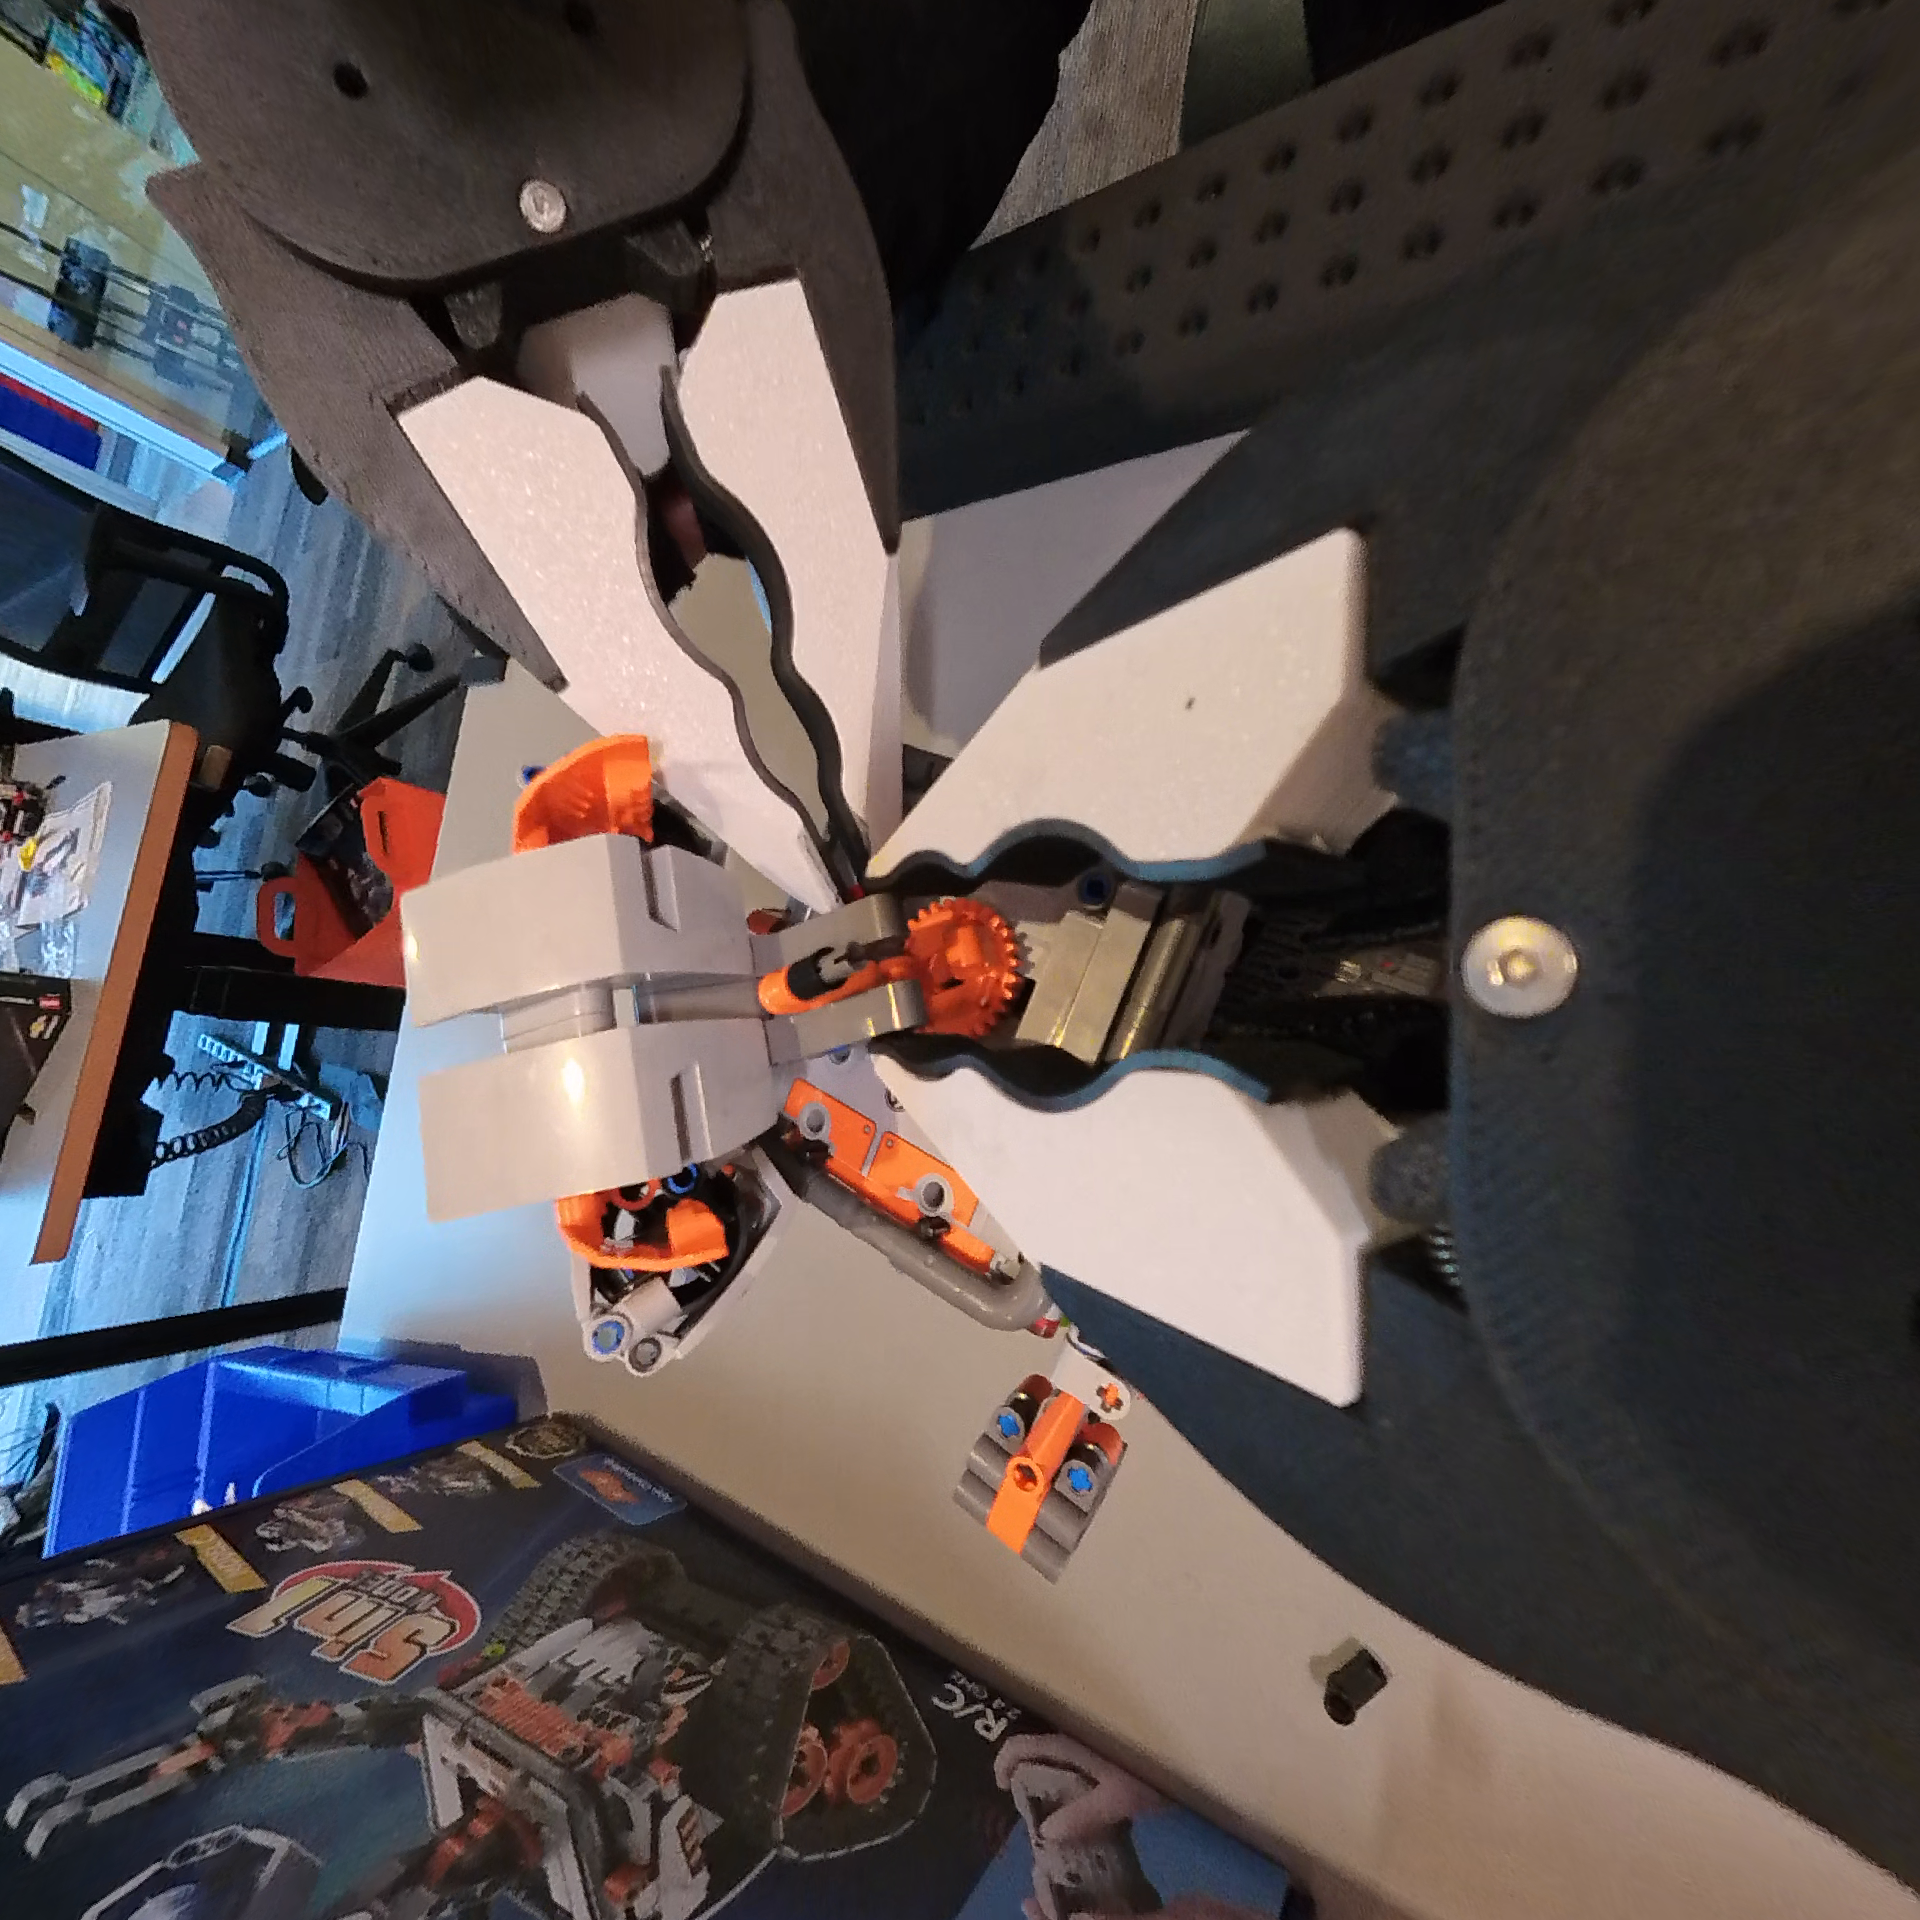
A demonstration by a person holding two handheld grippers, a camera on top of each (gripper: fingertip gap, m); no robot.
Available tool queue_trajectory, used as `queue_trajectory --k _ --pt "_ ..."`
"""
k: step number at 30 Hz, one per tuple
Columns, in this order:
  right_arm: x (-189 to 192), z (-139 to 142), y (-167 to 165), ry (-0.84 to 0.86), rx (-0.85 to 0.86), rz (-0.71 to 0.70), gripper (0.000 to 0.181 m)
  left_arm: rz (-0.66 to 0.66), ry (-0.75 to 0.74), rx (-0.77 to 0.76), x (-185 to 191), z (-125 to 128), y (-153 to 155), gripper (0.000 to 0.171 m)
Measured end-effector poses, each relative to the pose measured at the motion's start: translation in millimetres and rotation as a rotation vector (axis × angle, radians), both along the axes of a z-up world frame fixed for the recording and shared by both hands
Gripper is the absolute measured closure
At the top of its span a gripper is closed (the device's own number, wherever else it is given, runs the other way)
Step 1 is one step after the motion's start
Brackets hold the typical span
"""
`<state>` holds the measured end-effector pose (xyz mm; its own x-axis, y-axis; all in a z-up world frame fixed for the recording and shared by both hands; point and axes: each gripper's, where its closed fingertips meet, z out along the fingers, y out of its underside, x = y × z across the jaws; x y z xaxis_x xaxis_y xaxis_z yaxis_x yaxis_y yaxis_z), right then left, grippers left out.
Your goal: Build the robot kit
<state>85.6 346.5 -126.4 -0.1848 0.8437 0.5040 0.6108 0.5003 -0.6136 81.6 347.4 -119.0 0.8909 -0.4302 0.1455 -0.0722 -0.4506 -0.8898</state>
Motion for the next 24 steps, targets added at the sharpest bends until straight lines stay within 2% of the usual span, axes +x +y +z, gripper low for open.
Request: queue_trajectory --k 14,24 --pt "-2.0 0.5 1.2 0.049 -0.02 -0.086 0.181 0.099 0.039 0.04 0.0 0.0 2.7 0.147" --pt "-1.8 1.1 0.7 0.065 -0.138 -0.024 0.181 0.012 -0.074 -0.021 -0.2 1.0 2.7 0.146"
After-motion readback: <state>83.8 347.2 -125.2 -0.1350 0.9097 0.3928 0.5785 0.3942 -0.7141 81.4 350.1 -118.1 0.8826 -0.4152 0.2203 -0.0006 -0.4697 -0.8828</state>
